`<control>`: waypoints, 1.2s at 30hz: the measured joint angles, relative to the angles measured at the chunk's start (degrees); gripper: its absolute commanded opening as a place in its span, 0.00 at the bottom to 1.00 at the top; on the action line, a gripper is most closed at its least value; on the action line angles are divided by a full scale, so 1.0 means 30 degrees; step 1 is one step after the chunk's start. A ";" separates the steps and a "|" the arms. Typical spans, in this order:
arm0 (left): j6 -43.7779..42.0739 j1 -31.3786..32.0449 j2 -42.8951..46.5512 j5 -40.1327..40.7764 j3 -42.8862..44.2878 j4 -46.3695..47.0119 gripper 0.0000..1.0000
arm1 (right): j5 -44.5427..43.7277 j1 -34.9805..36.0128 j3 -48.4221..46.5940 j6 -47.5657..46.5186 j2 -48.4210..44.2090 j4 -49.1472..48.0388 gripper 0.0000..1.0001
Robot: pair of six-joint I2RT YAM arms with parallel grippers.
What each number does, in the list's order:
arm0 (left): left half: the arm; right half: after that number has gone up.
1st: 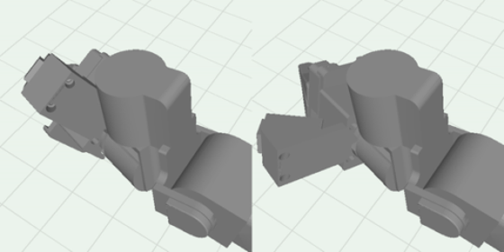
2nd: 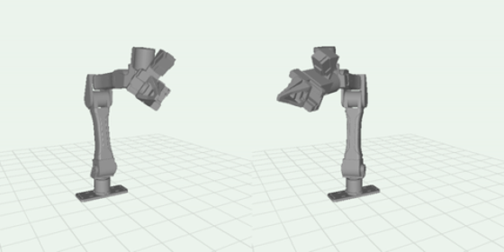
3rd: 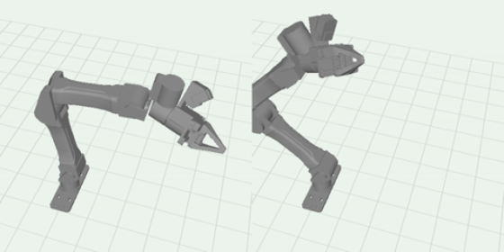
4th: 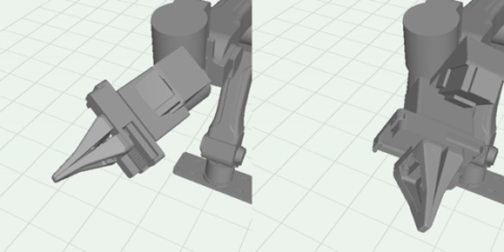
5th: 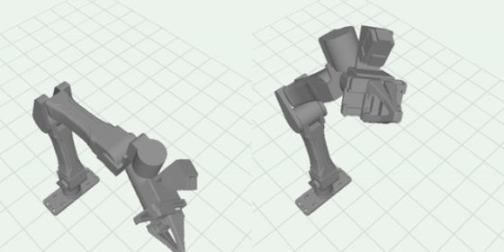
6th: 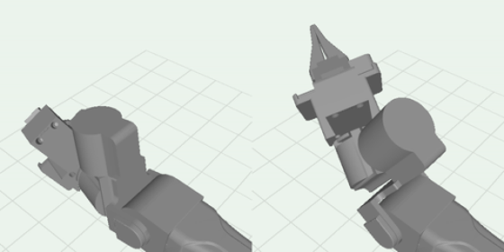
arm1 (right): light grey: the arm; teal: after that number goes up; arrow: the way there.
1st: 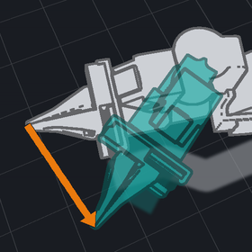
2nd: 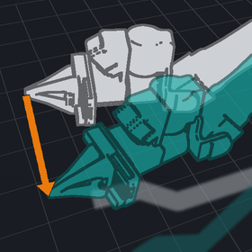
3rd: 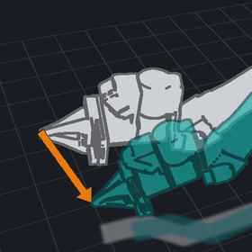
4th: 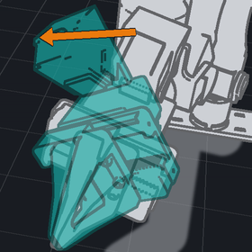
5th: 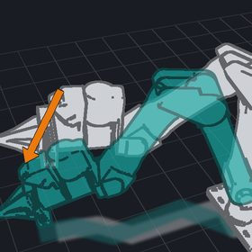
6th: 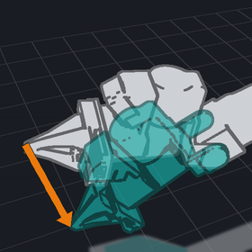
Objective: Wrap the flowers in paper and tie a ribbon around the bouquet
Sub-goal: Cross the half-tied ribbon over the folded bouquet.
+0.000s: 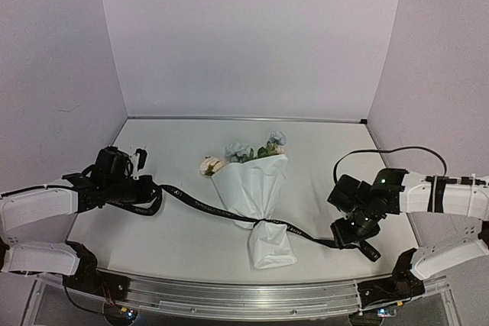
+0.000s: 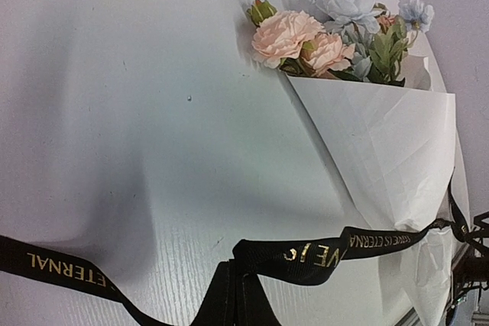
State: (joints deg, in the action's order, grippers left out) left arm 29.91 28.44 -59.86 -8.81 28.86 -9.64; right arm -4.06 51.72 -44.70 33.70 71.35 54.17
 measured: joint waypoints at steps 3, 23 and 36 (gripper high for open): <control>0.0000 0.0096 0.0055 -0.0292 0.0000 0.0154 0.00 | 0.1359 0.0216 -0.1308 0.0846 0.1354 -0.1012 0.64; -0.0435 0.1967 0.1932 -0.2519 0.0202 0.0223 0.00 | 0.3330 0.5541 -0.3803 0.5291 0.7576 -0.6814 0.53; -0.1673 0.5447 0.2715 -0.4242 0.2251 0.0896 0.00 | 0.0429 0.5898 -0.5954 -0.2224 0.4523 -0.4880 0.81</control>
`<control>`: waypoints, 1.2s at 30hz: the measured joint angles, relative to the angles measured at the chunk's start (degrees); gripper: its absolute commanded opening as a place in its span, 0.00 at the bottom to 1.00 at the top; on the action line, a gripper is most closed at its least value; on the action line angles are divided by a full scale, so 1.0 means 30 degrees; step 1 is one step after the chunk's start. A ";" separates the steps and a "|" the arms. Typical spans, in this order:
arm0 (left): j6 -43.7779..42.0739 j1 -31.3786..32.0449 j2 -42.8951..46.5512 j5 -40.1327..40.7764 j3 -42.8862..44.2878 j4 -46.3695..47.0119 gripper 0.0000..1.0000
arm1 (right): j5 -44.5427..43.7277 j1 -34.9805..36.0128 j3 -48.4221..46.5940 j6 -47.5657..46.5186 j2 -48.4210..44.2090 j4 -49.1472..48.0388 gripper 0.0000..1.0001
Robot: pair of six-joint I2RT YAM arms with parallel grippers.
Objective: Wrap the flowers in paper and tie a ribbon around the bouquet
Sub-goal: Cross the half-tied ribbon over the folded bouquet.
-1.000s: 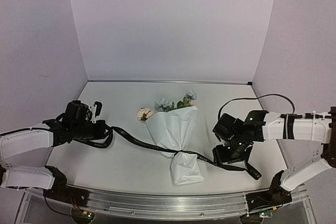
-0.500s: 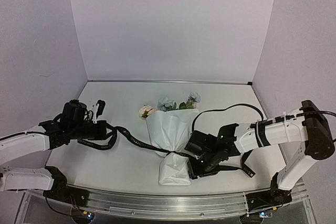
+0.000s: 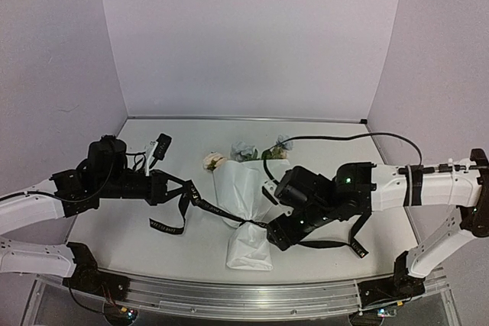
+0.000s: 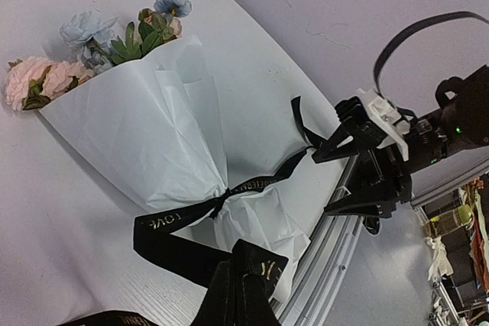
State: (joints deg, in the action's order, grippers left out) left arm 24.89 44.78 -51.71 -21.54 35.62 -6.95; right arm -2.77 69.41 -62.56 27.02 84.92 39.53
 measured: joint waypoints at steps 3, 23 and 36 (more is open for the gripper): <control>0.0007 0.0064 0.0052 0.0202 0.0034 -0.0017 0.00 | 0.0226 -0.0003 -0.0709 -0.3381 0.0885 -0.2505 0.85; 0.0048 0.0064 0.1869 0.2051 0.0863 -0.0208 0.00 | 0.3221 -0.1778 -0.6320 -1.0833 0.8927 -1.1308 0.83; -0.0017 0.0064 0.2614 0.3776 0.1260 -0.1392 0.00 | 0.3674 -0.2108 -0.6621 -0.9572 0.9410 -1.2438 0.22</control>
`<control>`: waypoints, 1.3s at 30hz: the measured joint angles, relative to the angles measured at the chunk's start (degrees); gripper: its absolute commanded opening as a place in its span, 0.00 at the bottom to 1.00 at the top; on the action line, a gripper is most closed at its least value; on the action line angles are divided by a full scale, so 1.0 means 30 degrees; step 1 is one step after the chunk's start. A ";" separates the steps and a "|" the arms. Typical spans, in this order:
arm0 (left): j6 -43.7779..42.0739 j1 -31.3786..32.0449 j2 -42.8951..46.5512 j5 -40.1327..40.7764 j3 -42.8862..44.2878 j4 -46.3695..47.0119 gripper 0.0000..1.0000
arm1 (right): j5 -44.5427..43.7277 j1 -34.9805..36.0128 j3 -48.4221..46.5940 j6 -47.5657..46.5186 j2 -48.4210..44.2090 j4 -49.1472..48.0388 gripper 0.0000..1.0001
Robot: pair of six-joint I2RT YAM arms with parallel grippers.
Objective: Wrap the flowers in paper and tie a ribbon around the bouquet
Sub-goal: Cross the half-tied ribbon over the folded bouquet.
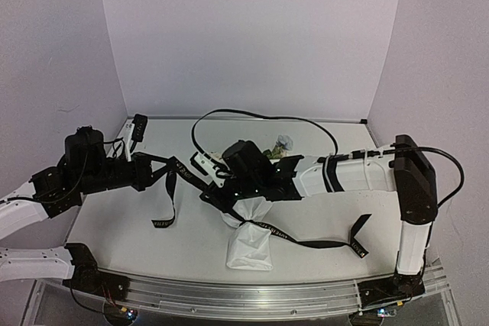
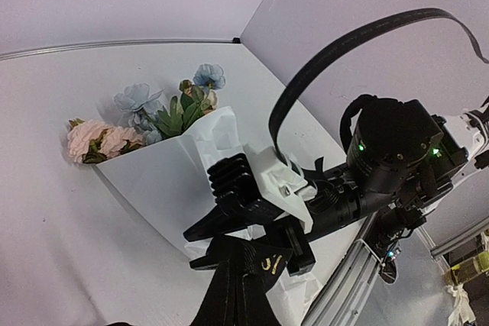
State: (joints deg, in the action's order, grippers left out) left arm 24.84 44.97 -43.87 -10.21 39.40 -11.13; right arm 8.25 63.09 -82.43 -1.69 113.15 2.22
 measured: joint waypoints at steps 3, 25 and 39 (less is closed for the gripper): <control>0.0006 0.0000 -0.0102 0.0650 0.0000 -0.0318 0.00 | 0.0007 0.0000 0.0775 0.0326 -0.0194 -0.0106 0.08; -0.1531 0.3123 -1.0429 -0.0073 0.1112 0.1547 0.00 | -0.1207 0.0008 1.1624 0.3719 -0.9858 -0.0337 0.00; -0.4502 0.4820 -1.5358 0.0874 0.4803 0.1929 0.00 | -0.0959 0.0197 1.4638 0.5775 -1.2502 -0.0002 0.33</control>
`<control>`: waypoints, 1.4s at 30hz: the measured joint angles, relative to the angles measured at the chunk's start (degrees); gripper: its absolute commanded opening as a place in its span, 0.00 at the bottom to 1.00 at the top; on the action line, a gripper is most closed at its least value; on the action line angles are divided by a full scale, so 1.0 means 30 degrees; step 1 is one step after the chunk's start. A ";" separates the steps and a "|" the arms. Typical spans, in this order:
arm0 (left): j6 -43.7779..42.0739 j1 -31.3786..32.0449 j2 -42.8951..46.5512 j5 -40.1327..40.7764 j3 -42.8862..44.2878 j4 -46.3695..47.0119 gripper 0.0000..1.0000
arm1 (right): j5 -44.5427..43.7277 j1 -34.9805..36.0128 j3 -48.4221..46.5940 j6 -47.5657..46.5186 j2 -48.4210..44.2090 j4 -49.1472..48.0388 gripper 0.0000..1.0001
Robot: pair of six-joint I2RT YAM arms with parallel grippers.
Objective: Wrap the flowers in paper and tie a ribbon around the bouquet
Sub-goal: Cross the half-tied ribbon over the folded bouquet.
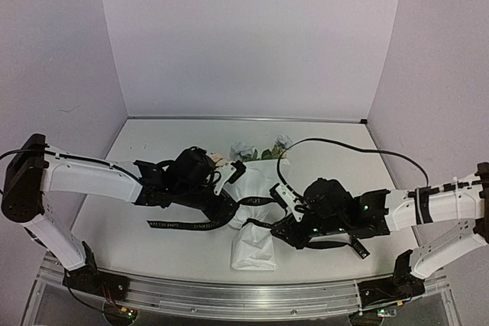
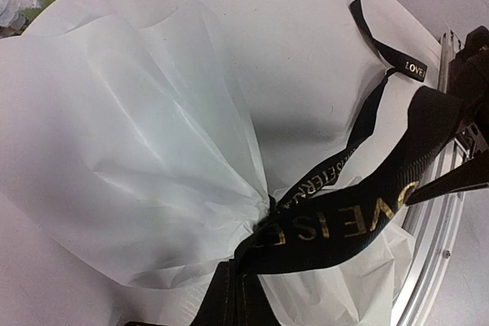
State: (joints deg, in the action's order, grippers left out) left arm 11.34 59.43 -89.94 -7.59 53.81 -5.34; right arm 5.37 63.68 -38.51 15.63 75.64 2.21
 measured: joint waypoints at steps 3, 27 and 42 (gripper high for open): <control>-0.0638 0.0540 -0.0445 0.0164 0.0204 0.0012 0.00 | 0.0169 0.0001 0.0338 0.0350 -0.0677 0.0797 0.48; -0.5402 0.3858 -0.1475 0.5166 0.0817 -0.0691 0.00 | -0.0680 -0.4383 0.0205 0.4184 -0.3613 1.0343 0.78; -0.6842 0.3836 -0.1475 0.8471 0.0384 0.0464 0.00 | 0.1577 -0.4437 -0.3463 0.6124 0.1362 0.7087 0.65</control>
State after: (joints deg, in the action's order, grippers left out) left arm -9.19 70.94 -94.37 17.82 54.96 -3.95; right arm 10.10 50.37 -48.90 34.01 79.73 23.47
